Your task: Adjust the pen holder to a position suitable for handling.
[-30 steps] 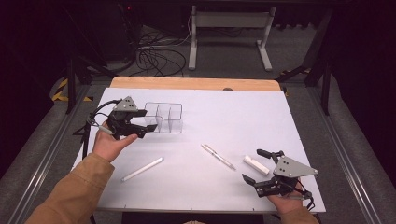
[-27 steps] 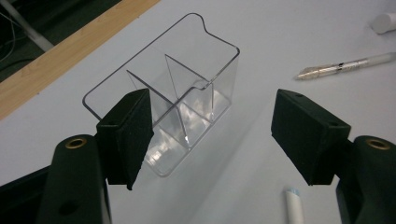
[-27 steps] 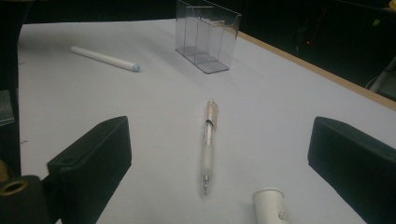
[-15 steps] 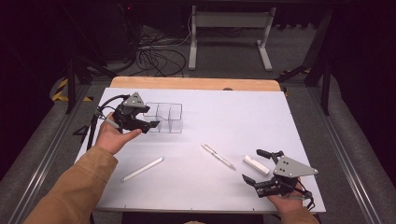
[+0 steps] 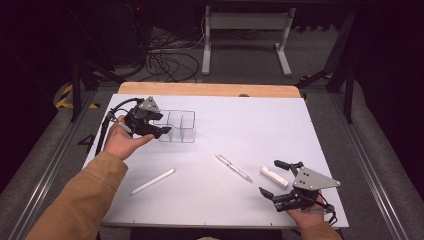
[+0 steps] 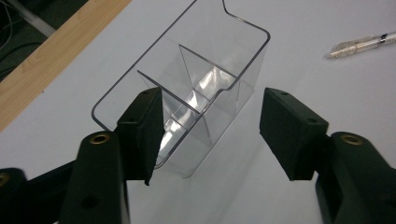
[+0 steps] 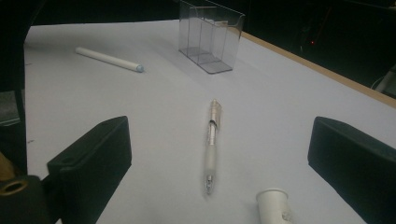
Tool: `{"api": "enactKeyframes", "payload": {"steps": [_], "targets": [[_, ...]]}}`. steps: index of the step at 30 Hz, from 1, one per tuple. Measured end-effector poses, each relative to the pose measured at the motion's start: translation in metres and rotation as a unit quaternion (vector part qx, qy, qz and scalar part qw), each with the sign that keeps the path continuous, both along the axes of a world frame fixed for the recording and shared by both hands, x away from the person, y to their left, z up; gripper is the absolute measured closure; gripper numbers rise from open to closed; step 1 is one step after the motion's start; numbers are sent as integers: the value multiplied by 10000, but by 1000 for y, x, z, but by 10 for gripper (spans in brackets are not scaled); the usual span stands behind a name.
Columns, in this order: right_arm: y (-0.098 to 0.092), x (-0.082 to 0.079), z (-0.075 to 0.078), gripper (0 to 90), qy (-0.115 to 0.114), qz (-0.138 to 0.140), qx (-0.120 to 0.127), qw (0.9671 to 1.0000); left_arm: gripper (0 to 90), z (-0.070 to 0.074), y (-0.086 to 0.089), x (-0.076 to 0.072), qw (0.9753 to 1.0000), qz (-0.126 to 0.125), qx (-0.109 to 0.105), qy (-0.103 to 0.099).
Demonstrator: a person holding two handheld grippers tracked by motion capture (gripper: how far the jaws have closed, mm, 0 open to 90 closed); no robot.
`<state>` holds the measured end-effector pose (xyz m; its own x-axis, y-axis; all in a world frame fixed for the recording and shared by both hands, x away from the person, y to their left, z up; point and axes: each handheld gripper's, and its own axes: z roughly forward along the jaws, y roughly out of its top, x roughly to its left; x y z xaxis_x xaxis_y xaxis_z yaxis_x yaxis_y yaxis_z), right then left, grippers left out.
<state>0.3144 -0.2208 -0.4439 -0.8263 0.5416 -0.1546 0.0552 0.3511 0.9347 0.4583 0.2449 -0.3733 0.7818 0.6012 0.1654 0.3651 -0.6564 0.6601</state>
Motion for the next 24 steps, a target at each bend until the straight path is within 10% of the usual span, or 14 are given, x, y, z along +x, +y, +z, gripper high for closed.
{"api": "enactKeyframes", "payload": {"steps": [24], "targets": [[0, 1, -1, 65, 53, 27, 8, 10000, 527, -17, -14, 27, 9963, -124, 720, 459]]}}
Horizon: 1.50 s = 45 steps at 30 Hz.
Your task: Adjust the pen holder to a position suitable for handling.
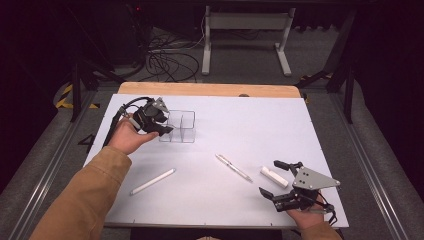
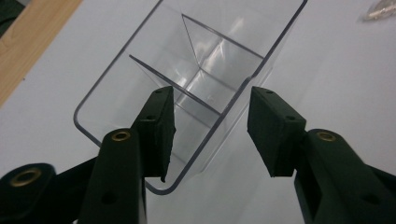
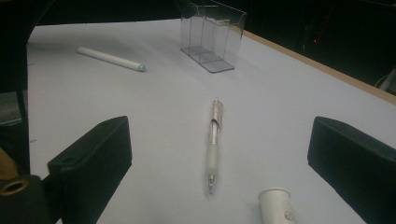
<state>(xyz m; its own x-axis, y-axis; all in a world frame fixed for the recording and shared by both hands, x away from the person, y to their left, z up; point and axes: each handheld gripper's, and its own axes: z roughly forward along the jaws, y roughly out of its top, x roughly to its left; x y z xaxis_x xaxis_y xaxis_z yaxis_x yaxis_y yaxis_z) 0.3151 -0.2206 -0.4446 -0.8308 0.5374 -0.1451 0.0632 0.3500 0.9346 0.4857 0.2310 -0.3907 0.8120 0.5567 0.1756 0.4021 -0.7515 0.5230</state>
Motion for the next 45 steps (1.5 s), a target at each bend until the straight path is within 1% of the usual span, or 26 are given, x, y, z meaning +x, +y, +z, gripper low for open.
{"api": "enactKeyframes", "payload": {"steps": [1, 2, 4, 6, 10, 13, 17, 20, 23, 24, 28, 30, 32, 33, 34, 35, 36, 38, 41, 43, 45], "targets": [[0, 0, 0, 65, 1, 5, 1, 10000, 536, -2, -1, 1, 10000, 4, 80, 34], [0, 0, 0, 65, -2, 7, 2, 10000, 549, -3, -1, 1, 9999, -24, 117, 73], [0, 0, 0, 65, -10, 2, 6, 10000, 564, -4, -3, 1, 9998, -1, 176, 101], [-1, 0, 0, 65, -4, 9, 7, 10000, 582, -5, -2, 1, 9998, -27, 202, 89], [0, 0, 0, 65, 8, 15, -10, 10000, 589, -5, -2, 2, 9997, -68, 217, 88], [0, 1, 0, 65, 11, 16, -1, 10000, 593, -6, -1, 2, 9996, -133, 232, 36], [0, 1, 0, 65, 10, 22, -4, 10000, 604, -6, 0, 3, 9995, -198, 247, 50], [0, 1, -1, 65, 18, 22, -5, 10000, 615, -3, 0, 3, 9993, -212, 266, 180], [0, 1, -1, 65, 17, 22, -9, 10000, 643, -1, 0, 3, 9991, -236, 272, 236], [0, 1, -1, 65, 16, 23, -7, 10000, 658, 1, 0, 2, 9989, -266, 252, 297], [0, 1, -1, 65, 20, 38, -7, 10000, 747, 7, -3, -3, 9979, -492, 192, 366], [1, 1, -1, 66, 16, 41, -17, 10000, 808, 11, -6, -5, 9965, -702, 143, 438], [1, 1, -1, 66, 15, 54, -4, 10000, 853, 14, -11, -6, 9944, -857, 120, 612], [1, 1, -1, 66, 18, 56, -3, 10000, 870, 15, -15, -8, 9935, -910, 189, 663], [1, 1, -1, 66, 20, 58, -1, 10000, 880, 16, -18, -10, 9934, -977, 259, 544], [0, 1, -1, 66, 21, 59, -2, 10000, 880, 18, -20, -11, 9928, -1023, 301, 553], [0, 1, -1, 66, 17, 60, -6, 10000, 881, 19, -21, -11, 9919, -1097, 300, 569], [0, 1, -1, 66, 18, 62, -6, 10000, 881, 23, -24, -12, 9903, -1230, 233, 595], [0, 1, -1, 66, 18, 73, 5, 10000, 882, 29, -30, -15, 9886, -1442, 175, 403], [0, 1, -1, 66, 15, 78, 14, 10000, 882, 32, -35, -16, 9862, -1621, 145, 289], [0, 0, 0, 66, 12, 88, 26, 10000, 882, 33, -42, -16, 9827, -1834, 102, 224]]}}
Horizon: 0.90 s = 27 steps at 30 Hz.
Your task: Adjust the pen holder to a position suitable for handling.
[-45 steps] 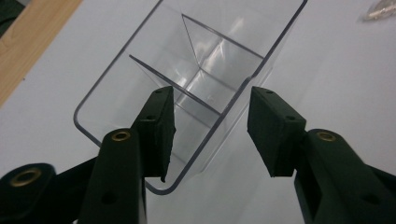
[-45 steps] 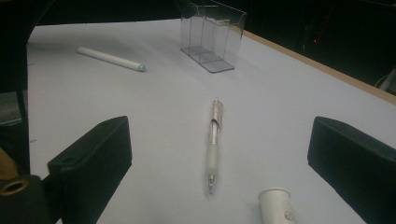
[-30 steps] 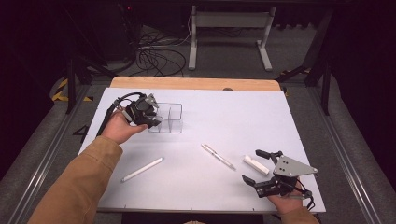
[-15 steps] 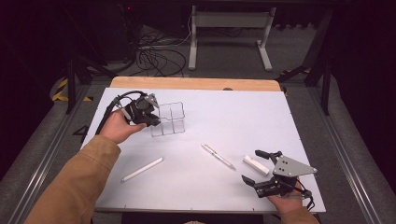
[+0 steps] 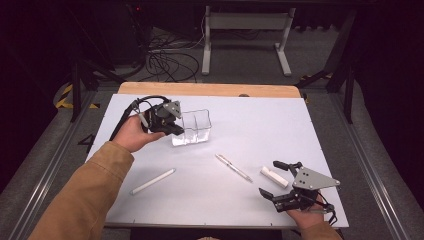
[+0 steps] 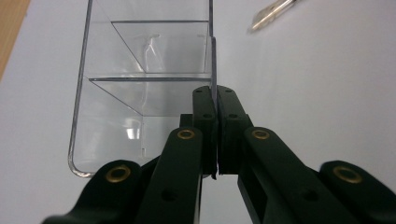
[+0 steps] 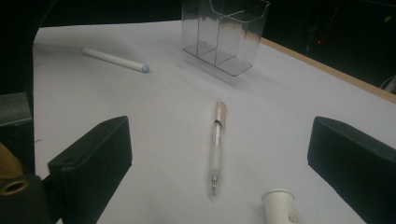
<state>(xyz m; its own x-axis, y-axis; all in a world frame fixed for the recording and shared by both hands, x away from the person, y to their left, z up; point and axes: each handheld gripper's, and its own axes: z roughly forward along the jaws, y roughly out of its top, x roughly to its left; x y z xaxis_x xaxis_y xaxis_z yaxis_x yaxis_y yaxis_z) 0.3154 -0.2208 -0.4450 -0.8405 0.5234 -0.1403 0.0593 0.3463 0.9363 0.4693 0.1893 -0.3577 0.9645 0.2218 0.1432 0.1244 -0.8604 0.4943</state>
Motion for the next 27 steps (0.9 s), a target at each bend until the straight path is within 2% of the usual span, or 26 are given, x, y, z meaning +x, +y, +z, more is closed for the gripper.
{"api": "enactKeyframes", "payload": {"steps": [4, 7, 13, 15, 18, 21, 23, 27], "targets": [[0, 0, 0, 66, -13, 13, 15, 10000, 882, -2, -15, 0, 9991, -412, -56, -108], [-1, -1, 1, 66, -11, 27, 21, 10000, 882, -6, -24, 3, 9977, -669, -74, -58], [-1, -1, 1, 65, -5, 40, 28, 10000, 882, -18, -31, 9, 9957, -927, 25, -12], [-1, -1, 0, 66, -10, 52, 19, 10000, 882, -21, -32, 12, 9951, -980, 135, 25], [-1, -1, 0, 66, -10, 51, 24, 10000, 881, -23, -29, 16, 9953, -956, 55, 112], [0, -1, 0, 66, -4, 52, 18, 10000, 881, -23, -28, 17, 9955, -923, 69, 183], [0, -1, 0, 66, -2, 50, 17, 10000, 881, -24, -28, 16, 9963, -814, 42, 259], [0, -1, 0, 66, -5, 60, 14, 10000, 880, -23, -28, 17, 9966, -759, 55, 301]]}}
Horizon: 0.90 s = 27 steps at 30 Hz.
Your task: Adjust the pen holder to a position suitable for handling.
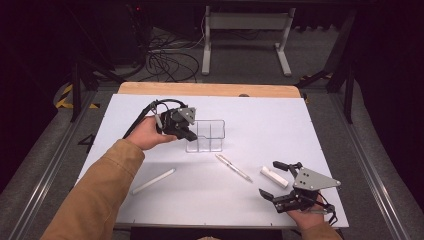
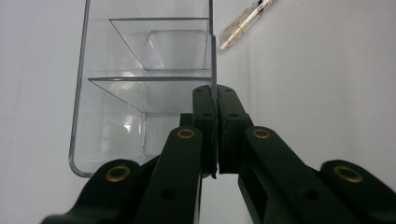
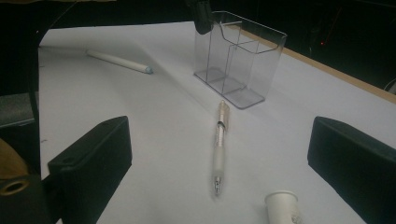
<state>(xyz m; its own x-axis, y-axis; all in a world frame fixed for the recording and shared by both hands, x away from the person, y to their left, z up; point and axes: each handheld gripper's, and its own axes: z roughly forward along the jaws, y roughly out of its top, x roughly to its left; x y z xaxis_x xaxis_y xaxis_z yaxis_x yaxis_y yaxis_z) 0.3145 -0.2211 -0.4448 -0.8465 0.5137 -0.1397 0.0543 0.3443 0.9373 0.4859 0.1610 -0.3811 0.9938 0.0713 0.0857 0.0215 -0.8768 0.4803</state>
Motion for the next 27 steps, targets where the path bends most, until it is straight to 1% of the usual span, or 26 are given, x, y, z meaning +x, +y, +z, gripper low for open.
{"api": "enactKeyframes", "payload": {"steps": [3, 4, 5, 9, 11, 16, 18, 19, 20, 22, 25, 26, 27], "targets": [[0, 0, 0, 66, 3, 0, 4, 10000, 878, -1, 1, 1, 10000, -47, 16, -54], [0, 0, 0, 66, 5, -6, 6, 10000, 874, -1, 1, 1, 10000, -24, 14, -68], [0, 0, 0, 66, 4, -1, 2, 10000, 871, -1, 2, 2, 10000, -26, -16, -55], [0, 0, 0, 66, 4, 6, 0, 10000, 870, -2, 2, 3, 9999, -71, -18, -103], [0, 0, 0, 66, 7, 3, -2, 10000, 869, -1, 2, 2, 9998, -112, 4, -157], [0, 0, 0, 66, 4, 9, -1, 10000, 857, -2, 2, 1, 9999, -40, -6, -144], [0, 0, 0, 66, 3, 5, 3, 10000, 776, 0, 2, 0, 9999, 66, -58, -78], [0, 0, 0, 65, -2, 0, 1, 10000, 741, 2, 3, -1, 9998, 150, -123, -25], [0, 0, 0, 65, 2, 1, 7, 10000, 711, 4, 5, -2, 9996, 173, -207, -9], [0, -1, 0, 65, -1, -4, 10, 10000, 686, 11, 10, -6, 9988, 210, -433, 26], [-1, -1, 1, 65, -1, -6, 16, 10000, 642, 21, 17, -14, 9969, 287, -733, -59], [-1, -1, 1, 65, -3, -9, 13, 10000, 632, 24, 19, -18, 9960, 281, -841, -104], [-1, -1, 1, 65, -8, -16, 9, 10000, 616, 26, 21, -22, 9947, 334, -970, -116]]}}
